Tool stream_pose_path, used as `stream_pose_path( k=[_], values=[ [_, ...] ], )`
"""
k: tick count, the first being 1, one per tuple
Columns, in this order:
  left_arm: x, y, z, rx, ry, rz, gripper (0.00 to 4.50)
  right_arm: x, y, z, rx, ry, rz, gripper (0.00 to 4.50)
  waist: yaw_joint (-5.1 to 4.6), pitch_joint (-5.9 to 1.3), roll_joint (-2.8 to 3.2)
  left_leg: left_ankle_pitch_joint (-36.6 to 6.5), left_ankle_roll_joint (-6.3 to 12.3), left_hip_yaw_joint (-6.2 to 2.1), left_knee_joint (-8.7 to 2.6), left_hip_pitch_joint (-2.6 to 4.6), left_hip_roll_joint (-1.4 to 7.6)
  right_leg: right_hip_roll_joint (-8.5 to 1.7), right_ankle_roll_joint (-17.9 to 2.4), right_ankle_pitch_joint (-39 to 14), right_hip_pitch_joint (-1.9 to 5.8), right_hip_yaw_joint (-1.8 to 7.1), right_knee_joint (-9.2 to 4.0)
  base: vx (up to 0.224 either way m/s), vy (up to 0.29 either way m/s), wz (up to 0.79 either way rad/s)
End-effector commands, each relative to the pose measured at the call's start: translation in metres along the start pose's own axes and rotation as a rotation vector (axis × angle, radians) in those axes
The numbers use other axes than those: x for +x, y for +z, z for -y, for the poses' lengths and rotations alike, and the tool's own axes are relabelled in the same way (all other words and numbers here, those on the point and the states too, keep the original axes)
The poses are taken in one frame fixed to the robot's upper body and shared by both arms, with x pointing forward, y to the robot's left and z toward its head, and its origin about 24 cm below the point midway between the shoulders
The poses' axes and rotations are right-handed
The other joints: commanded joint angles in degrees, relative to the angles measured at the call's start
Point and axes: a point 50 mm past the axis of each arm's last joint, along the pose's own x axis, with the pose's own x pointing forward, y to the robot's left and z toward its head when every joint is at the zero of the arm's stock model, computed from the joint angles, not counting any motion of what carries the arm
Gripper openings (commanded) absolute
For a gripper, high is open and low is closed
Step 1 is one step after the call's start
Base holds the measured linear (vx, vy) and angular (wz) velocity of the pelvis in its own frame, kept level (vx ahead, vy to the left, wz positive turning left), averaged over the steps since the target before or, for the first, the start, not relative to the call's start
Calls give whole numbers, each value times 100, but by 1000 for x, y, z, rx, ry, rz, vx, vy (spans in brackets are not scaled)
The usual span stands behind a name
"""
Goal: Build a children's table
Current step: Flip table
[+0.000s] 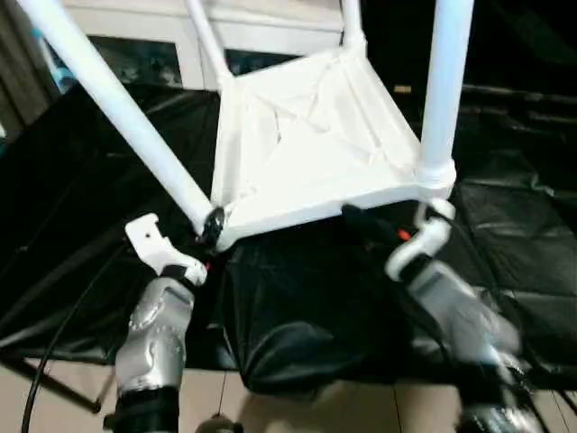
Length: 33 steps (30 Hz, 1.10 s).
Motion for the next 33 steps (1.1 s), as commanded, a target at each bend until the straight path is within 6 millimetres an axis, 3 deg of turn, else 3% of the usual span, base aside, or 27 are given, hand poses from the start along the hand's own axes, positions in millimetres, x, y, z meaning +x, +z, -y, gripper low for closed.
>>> stream_pose_path(
  k=[1,5,10,12,15,17,18,20,23,24,26,30,33],
  values=[
    [8,14,24,-82,-105,81,285,9,1,0,72,-19,7,450,-18,-381,-20,-611,66,-127,-421,176,374,-460,-1162,143,233,283,-327,0,0,0],
    [7,13,26,-81,-112,74,285,25,0,-9,160,29,22,450,-62,-391,-18,-571,85,-127,-419,178,380,-467,-1212,259,245,273,-311,0,0,0],
    [5,11,27,-78,-121,62,285,36,-1,-12,186,40,29,450,-143,-376,-21,-749,2,-117,-442,138,377,-469,-1213,-58,268,257,-334,0,0,0],
    [4,9,28,-79,-124,54,285,43,-2,-15,203,57,31,450,-180,-379,-20,-822,-28,-107,-435,151,383,-470,-1213,-145,244,264,-341,0,0,0],
    [3,8,28,-80,-120,51,285,53,0,-28,225,143,30,450,-229,-395,-43,-699,22,-109,-417,91,370,-472,-1233,-68,280,255,-315,0,0,0],
    [3,8,28,-81,-114,53,285,53,0,-32,215,175,25,450,-231,-397,-75,-587,134,-89,-393,101,359,-452,-1249,87,255,256,-311,0,0,0],
    [3,9,27,-81,-108,54,285,52,-1,-34,196,207,15,450,-215,-388,-58,-669,202,-70,-379,141,367,-459,-1289,12,213,269,-331,0,0,0],
    [2,9,27,-80,-105,55,285,47,0,-34,155,257,0,450,-144,-397,-45,-539,254,-59,-365,167,393,-449,-1329,154,205,272,-309,0,0,0],
    [1,9,27,-81,-102,55,285,32,4,-30,111,341,-20,450,-27,-397,-73,-369,340,-55,-356,190,406,-426,-1298,381,205,268,-286,0,0,0],
    [1,9,26,-80,-101,55,285,28,5,-28,114,354,-23,450,-27,-397,-73,-369,340,-55,-356,190,406,-426,-1298,381,205,268,-286,0,0,0],
    [0,9,26,-80,-100,55,285,22,9,-21,117,350,-12,450,46,-382,-79,-531,264,-44,-367,205,408,-441,-1267,107,178,277,-312,0,0,0],
    [0,9,27,-80,-107,51,285,23,8,-16,128,311,3,450,50,-360,-54,-941,-13,-57,-407,199,400,-451,-1146,-502,157,284,-383,0,0,0],
    [1,9,28,-78,-116,44,285,32,5,-16,136,257,5,450,44,-369,-40,-1006,-105,-66,-415,200,400,-452,-1124,-550,147,280,-379,0,0,0]
  ],
)
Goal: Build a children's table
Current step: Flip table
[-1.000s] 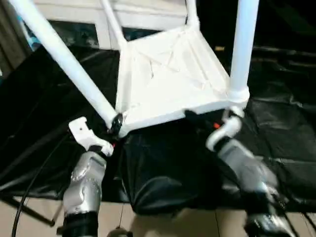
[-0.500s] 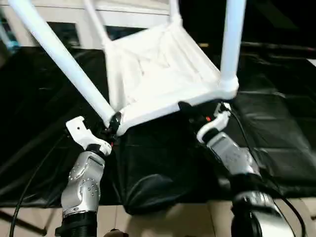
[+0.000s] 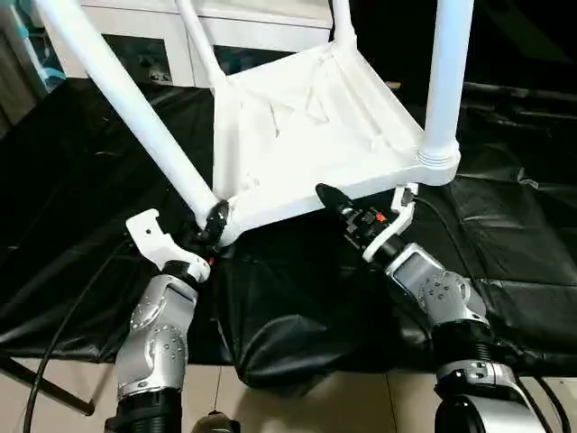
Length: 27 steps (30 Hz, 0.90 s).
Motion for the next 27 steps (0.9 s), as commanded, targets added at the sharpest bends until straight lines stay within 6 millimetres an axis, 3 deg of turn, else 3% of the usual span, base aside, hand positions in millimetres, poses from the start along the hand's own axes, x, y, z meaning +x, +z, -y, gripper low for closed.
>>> stream_pose_path(
  k=[1,4,8,15,16,17,19,20,27],
  values=[
    [4,3,16,-71,-86,26,285,10,8,-2,-11,-38,40,450,-18,-414,51,-1056,-135,-154,-435,201,346,-443,-1106,-621,231,274,-411,0,0,0],
    [5,2,18,-67,-101,13,285,28,6,-4,36,-70,71,450,-40,-425,62,-1124,-160,-143,-423,197,333,-444,-1178,-547,233,274,-397,0,0,0],
    [4,1,19,-63,-107,3,285,41,9,-8,101,-79,122,450,-28,-443,63,-879,-31,-137,-408,196,335,-431,-1262,-101,254,264,-347,0,0,0],
    [2,0,19,-56,-108,-4,285,51,14,-3,175,-190,181,450,-68,-438,69,-961,-13,-131,-405,189,333,-433,-1291,-212,259,259,-348,0,0,0],
    [1,0,19,-56,-109,-4,285,51,14,-3,176,-194,181,423,-83,-437,-38,-916,35,-116,-402,184,337,-422,-1277,-163,267,258,-355,0,0,0],
    [0,-1,19,-56,-110,-5,285,51,14,-2,177,-199,181,416,-65,-443,18,-822,80,-132,-400,176,338,-440,-1284,-108,278,255,-328,0,0,0],
    [0,-1,20,-59,-113,-8,285,52,15,-3,189,-192,189,413,-84,-444,15,-780,127,-119,-387,179,335,-431,-1302,-57,267,257,-328,0,0,0],
    [0,-2,20,-60,-114,-10,285,52,15,-3,192,-192,191,387,-84,-433,17,-811,145,-116,-391,178,333,-434,-1303,-131,265,259,-344,0,0,0],
    [-1,-3,20,-60,-120,-19,285,52,15,0,188,-220,199,328,-83,-437,51,-868,107,-121,-392,194,341,-429,-1310,-208,253,254,-341,0,0,0]
  ],
)
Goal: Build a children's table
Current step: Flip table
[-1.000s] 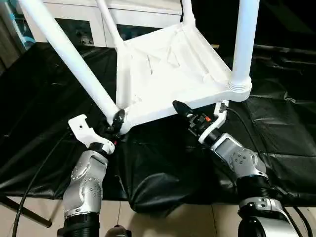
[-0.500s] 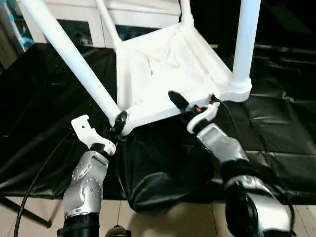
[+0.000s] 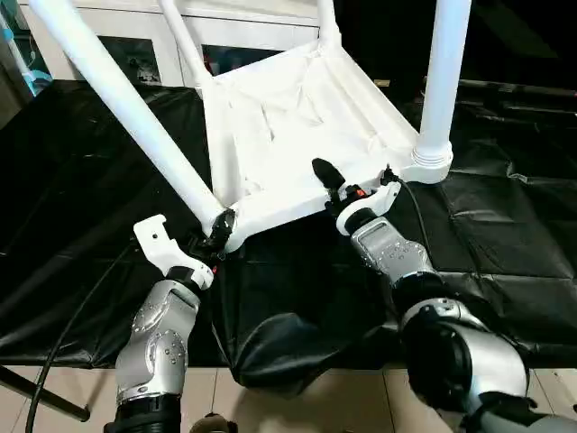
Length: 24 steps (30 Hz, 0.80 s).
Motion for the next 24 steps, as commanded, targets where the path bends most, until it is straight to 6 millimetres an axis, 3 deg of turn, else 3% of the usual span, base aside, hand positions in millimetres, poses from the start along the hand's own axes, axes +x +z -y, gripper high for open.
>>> stream_pose_path(
  k=[1,13,16,24],
  values=[
    [3,5,19,-61,-113,37,285,3,10,-6,-22,8,30,328,20,-445,33,-858,119,-121,-386,193,336,-427,-1315,-159,268,255,-341,0,0,0],
    [4,6,17,-54,-100,43,285,3,16,-4,-49,-11,54,225,26,-444,61,-908,117,-127,-386,195,337,-430,-1357,-156,273,253,-344,0,0,0],
    [4,6,17,-62,-107,34,355,3,22,-6,-74,-11,75,206,25,-447,55,-901,122,-123,-383,191,333,-422,-1374,-97,275,253,-335,0,0,0],
    [3,9,14,-72,-99,45,405,2,38,-8,-140,-15,124,199,54,-444,68,-985,83,-121,-385,203,334,-420,-1366,-193,266,254,-342,0,0,0]
  ],
)
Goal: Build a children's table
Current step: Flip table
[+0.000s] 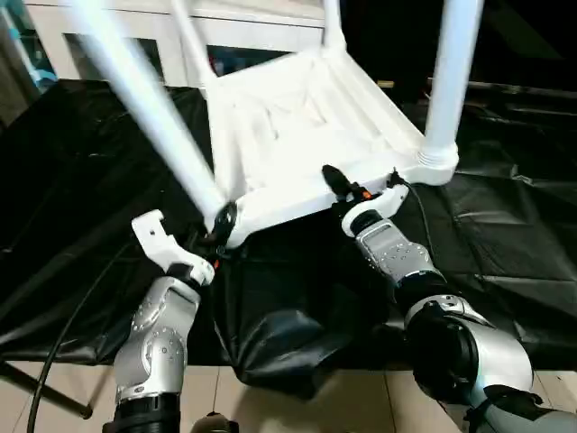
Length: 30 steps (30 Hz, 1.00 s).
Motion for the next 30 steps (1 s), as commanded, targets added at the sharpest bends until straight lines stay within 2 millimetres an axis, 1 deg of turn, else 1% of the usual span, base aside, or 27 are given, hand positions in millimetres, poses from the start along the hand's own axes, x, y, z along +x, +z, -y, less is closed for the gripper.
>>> stream_pose_path(
  k=[1,2,3,4,5,6,7,9,10,11,12,14,16,17,18,19,20,21,22,23,24,26,28,29,30],
  values=[
    [2,3,5,-15,-29,11,414,6,33,-17,-136,21,92,199,6,-446,71,-970,69,-121,-387,205,334,-416,-1358,-171,263,253,-345,0,0,0],
    [1,5,3,-9,-28,16,426,6,36,-18,-159,16,104,199,8,-445,68,-976,67,-118,-387,208,333,-412,-1355,-170,261,253,-349,0,0,0],
    [0,9,1,-4,-31,22,426,5,41,-18,-191,11,119,199,16,-446,86,-992,47,-120,-388,209,330,-406,-1334,-181,254,251,-347,0,0,0],
    [-5,15,-5,13,-49,22,437,4,50,-19,-234,5,150,199,31,-445,76,-997,35,-117,-384,211,326,-421,-1339,-203,257,254,-346,0,0,0],
    [-7,17,-7,22,-58,20,440,3,53,-19,-246,3,162,199,38,-449,84,-978,28,-116,-384,213,326,-407,-1341,-200,254,251,-336,0,0,0],
    [-12,20,-11,36,-71,7,440,2,61,-20,-262,-5,191,199,52,-446,89,-971,28,-118,-382,226,326,-406,-1336,-197,246,247,-337,0,0,0],
    [-19,23,-17,57,-88,-19,445,-1,71,-21,-285,-14,224,199,50,-446,94,-968,29,-114,-382,222,324,-395,-1338,-184,241,246,-318,0,0,0],
    [-29,23,-23,109,-120,-86,445,-3,81,-22,-317,-23,249,199,51,-436,115,-1014,18,-111,-385,236,315,-374,-1292,-271,224,241,-324,0,0,0],
    [-36,21,-26,159,-149,-143,448,-6,87,-22,-344,-30,266,199,57,-434,118,-1037,7,-99,-382,247,316,-369,-1268,-303,213,249,-330,0,0,0],
    [-38,20,-27,178,-156,-161,448,-6,89,-22,-353,-32,272,199,75,-434,111,-1027,5,-104,-387,246,318,-369,-1224,-363,216,248,-326,0,0,0],
    [-44,18,-30,226,-167,-207,450,-9,94,-22,-374,-38,286,199,79,-425,113,-1090,-25,-94,-396,252,321,-360,-1183,-453,201,252,-344,0,0,0],
    [-50,16,-32,269,-182,-250,450,-11,99,-23,-393,-38,289,199,80,-415,121,-1216,-84,-108,-416,244,320,-362,-1115,-610,199,257,-352,0,0,0],
    [-52,17,-31,295,-201,-260,450,-13,101,-23,-426,-38,276,199,84,-411,89,-1289,-142,-92,-415,259,316,-369,-1084,-657,189,273,-373,0,0,0],
    [-53,19,-27,329,-229,-259,450,-15,101,-23,-488,-38,253,199,90,-413,90,-1234,-158,-111,-423,231,316,-383,-1074,-623,217,271,-365,0,0,0],
    [-51,21,-24,364,-244,-247,450,-17,102,-22,-521,-41,239,199,85,-416,69,-1203,-147,-107,-422,221,317,-383,-1063,-595,224,270,-362,0,0,0],
    [-51,24,-21,386,-255,-242,450,-18,102,-22,-540,-44,231,198,75,-425,66,-1091,-107,-111,-414,212,310,-382,-1039,-473,237,272,-341,0,0,0],
    [-48,29,-14,409,-285,-220,450,-20,103,-22,-578,-42,213,198,55,-429,52,-1014,-76,-113,-411,201,300,-373,-1052,-406,254,266,-328,0,0,0],
    [-45,36,-5,434,-325,-195,450,-23,104,-23,-625,-45,196,198,44,-425,37,-974,-51,-106,-406,198,296,-364,-1046,-362,252,270,-329,0,0,0],
    [-42,41,2,446,-354,-174,450,-25,105,-23,-655,-54,190,198,35,-428,42,-899,-26,-108,-398,192,293,-364,-1040,-323,255,268,-320,0,0,0],
    [-40,44,9,451,-381,-166,450,-26,106,-23,-673,-61,189,198,29,-434,31,-858,-17,-104,-390,198,290,-361,-1047,-297,254,267,-317,0,0,0],
    [-39,47,15,455,-411,-162,450,-27,108,-23,-690,-67,187,198,17,-425,27,-863,-16,-93,-381,199,280,-360,-1065,-401,242,269,-324,0,0,0],
    [-37,51,27,472,-483,-166,450,-29,110,-23,-724,-88,187,198,-1,-419,24,-861,-49,-94,-384,199,279,-356,-1048,-500,236,271,-329,0,0,0],
    [-37,55,48,507,-601,-200,450,-34,115,-25,-788,-130,195,198,-19,-421,25,-891,-86,-90,-382,208,274,-351,-1014,-582,224,275,-327,0,0,0],
    [-37,55,48,507,-601,-200,450,-34,115,-25,-788,-130,195,198,-17,-416,25,-897,-105,-92,-387,217,275,-343,-992,-601,220,273,-330,0,0,0],
    [-39,57,63,526,-685,-232,450,-37,120,-26,-831,-161,211,198,-34,-412,24,-913,-133,-87,-385,219,268,-330,-979,-617,213,273,-330,0,0,0]
  ],
)
